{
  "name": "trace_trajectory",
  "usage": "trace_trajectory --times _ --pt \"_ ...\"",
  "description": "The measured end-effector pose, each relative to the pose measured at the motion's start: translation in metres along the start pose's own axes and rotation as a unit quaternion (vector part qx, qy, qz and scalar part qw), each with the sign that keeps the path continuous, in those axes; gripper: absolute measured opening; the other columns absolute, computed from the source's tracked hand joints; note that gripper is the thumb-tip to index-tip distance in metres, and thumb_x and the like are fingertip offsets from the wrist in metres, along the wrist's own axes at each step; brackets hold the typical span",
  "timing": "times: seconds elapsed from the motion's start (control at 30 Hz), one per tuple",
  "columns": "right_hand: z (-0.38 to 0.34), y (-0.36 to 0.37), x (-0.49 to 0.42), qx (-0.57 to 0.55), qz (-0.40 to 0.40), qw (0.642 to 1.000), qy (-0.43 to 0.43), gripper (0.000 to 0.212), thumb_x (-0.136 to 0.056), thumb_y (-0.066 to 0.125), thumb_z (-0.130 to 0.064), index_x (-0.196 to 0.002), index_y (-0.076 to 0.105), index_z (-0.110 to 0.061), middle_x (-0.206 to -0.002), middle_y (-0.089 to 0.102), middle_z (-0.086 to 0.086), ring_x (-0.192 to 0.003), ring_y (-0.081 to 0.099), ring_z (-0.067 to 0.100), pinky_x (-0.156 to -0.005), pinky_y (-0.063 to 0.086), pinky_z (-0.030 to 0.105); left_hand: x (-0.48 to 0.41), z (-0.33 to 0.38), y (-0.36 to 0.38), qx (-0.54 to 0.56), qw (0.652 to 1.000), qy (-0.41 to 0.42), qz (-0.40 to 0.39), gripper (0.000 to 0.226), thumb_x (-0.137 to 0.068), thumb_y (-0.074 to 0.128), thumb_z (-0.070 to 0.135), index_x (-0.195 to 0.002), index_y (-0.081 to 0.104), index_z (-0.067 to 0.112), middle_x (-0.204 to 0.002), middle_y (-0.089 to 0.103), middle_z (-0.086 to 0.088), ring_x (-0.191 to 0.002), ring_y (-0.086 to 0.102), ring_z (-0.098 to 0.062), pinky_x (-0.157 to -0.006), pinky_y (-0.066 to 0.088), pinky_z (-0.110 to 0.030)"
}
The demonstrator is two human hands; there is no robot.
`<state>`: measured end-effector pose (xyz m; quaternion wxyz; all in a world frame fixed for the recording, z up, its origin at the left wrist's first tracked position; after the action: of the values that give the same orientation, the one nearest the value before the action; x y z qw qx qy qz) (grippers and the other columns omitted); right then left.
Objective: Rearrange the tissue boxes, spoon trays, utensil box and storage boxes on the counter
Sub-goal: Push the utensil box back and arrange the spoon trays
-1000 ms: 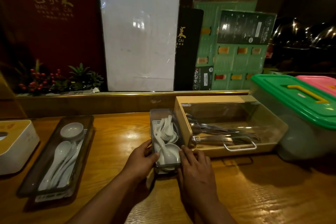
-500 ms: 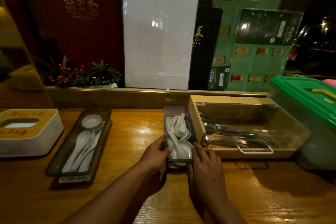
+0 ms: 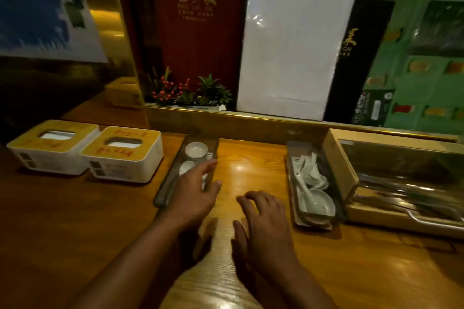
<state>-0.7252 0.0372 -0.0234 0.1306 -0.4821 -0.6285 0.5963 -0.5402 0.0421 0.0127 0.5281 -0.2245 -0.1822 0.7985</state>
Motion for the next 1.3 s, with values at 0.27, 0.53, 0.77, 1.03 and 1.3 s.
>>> trace_trajectory --times 0.27,0.53,0.77,1.03,1.3 --pt "-0.078 0.06 -0.043 -0.063 -0.095 0.993 0.02 0.078 -0.083 0.049 -0.064 -0.15 0.027 -0.033 -0.165 0.016 0.001 -0.15 0.012 0.025 -0.12 0.024 0.044 -0.018 -0.085 -0.091 0.019 0.994 -0.096 0.053 0.051 -0.094 0.067 0.018 -0.142 0.053 0.027 -0.142 0.06 -0.004 -0.13 0.056 -0.023 -0.104 0.05 -0.052" --pt "-0.092 0.074 -0.042 -0.16 -0.021 0.977 0.143 0.062 -0.081 0.061 -0.043 -0.141 0.041 -0.04 -0.163 0.016 -0.014 -0.14 0.036 0.011 -0.103 0.046 0.029 -0.04 -0.098 -0.082 0.216 0.951 -0.18 -0.125 0.058 -0.096 0.064 0.012 -0.146 0.044 0.033 -0.124 0.06 0.0 -0.102 0.064 -0.017 -0.081 0.061 -0.044" --pt "-0.054 0.049 -0.024 0.035 -0.019 0.983 0.182 0.061 -0.084 0.047 -0.052 -0.142 0.043 -0.033 -0.157 0.037 -0.001 -0.14 0.035 0.024 -0.114 0.032 0.045 -0.046 -0.08 -0.032 0.226 0.947 -0.115 -0.198 0.066 -0.094 0.068 0.009 -0.148 0.042 0.035 -0.125 0.062 0.004 -0.099 0.064 -0.003 -0.071 0.057 -0.026" --pt "0.001 0.016 -0.008 0.161 -0.044 0.963 0.211 0.062 -0.084 0.061 -0.051 -0.142 0.046 -0.034 -0.153 0.046 0.001 -0.145 0.033 0.028 -0.119 0.021 0.05 -0.047 -0.038 0.034 0.214 0.949 -0.097 -0.211 0.069 -0.094 0.068 0.009 -0.152 0.039 0.034 -0.142 0.061 -0.004 -0.119 0.064 -0.022 -0.084 0.058 -0.035" --pt "0.03 0.003 -0.001 0.154 -0.043 0.965 0.21 0.063 -0.082 0.068 -0.048 -0.14 0.05 -0.031 -0.15 0.05 0.002 -0.142 0.038 0.028 -0.116 0.027 0.048 -0.047 -0.021 0.066 0.216 0.947 -0.104 -0.212 0.07 -0.095 0.067 0.007 -0.153 0.037 0.032 -0.145 0.058 -0.005 -0.114 0.062 -0.019 -0.093 0.059 -0.046"
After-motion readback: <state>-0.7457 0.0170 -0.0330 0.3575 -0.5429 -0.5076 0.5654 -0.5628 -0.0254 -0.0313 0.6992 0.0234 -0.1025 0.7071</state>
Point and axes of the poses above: each hand's wrist, its own x-axis away from the middle knuckle, its own y-axis out of the palm, z = x × y, the point moved 1 cm from there along -x, towards the middle knuckle
